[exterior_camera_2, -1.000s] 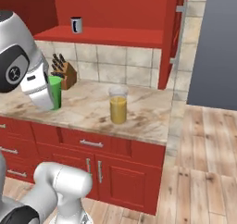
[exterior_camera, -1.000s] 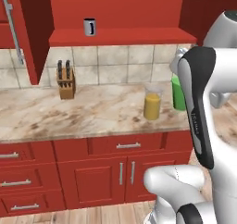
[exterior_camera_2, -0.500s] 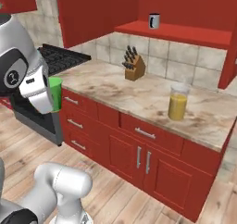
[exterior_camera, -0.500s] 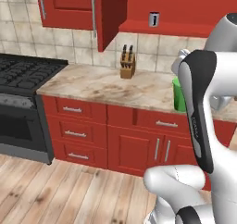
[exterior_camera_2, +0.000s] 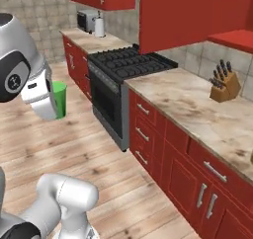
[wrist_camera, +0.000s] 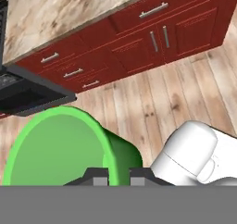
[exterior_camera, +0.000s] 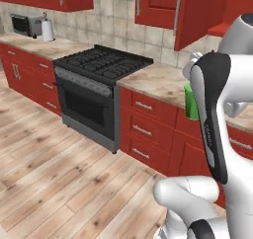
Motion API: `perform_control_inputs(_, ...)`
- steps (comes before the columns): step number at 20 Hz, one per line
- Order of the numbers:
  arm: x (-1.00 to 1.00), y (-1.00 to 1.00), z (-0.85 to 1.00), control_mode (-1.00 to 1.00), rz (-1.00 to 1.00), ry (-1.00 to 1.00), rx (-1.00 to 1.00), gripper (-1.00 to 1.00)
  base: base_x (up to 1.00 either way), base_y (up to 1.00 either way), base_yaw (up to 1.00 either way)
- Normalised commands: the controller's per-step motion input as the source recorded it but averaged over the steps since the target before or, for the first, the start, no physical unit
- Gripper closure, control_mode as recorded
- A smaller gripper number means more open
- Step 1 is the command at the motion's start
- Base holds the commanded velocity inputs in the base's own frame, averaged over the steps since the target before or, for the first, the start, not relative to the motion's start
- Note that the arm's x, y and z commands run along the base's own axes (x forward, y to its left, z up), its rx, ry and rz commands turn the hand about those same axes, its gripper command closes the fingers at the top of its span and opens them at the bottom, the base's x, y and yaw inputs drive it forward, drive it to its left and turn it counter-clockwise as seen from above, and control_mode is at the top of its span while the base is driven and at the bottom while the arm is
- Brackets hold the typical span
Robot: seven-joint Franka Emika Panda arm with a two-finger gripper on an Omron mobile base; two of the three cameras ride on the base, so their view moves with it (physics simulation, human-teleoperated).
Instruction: There is a tray on the dining counter. Grab the cup, mug, and pitcher and place them on the tray. The pitcher may be placed next to the tray if it cannot fit the tray.
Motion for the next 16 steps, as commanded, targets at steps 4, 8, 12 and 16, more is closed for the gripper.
perform_control_inputs(4,0.00,0.00,0.00,1.00,0.00,0.00,0.00,1.00,0.22,-0.23,0.68)
perform_control_inputs(8,0.00,0.00,0.00,1.00,0.00,0.00,0.00,1.00,0.23,-0.42,0.66)
perform_control_inputs(12,0.00,0.00,0.00,1.00,0.00,0.00,0.00,1.00,0.12,-0.68,0.52)
perform_control_inputs(16,0.00,0.00,0.00,1.00,0.00,0.00,0.00,1.00,0.08,-0.74,0.48)
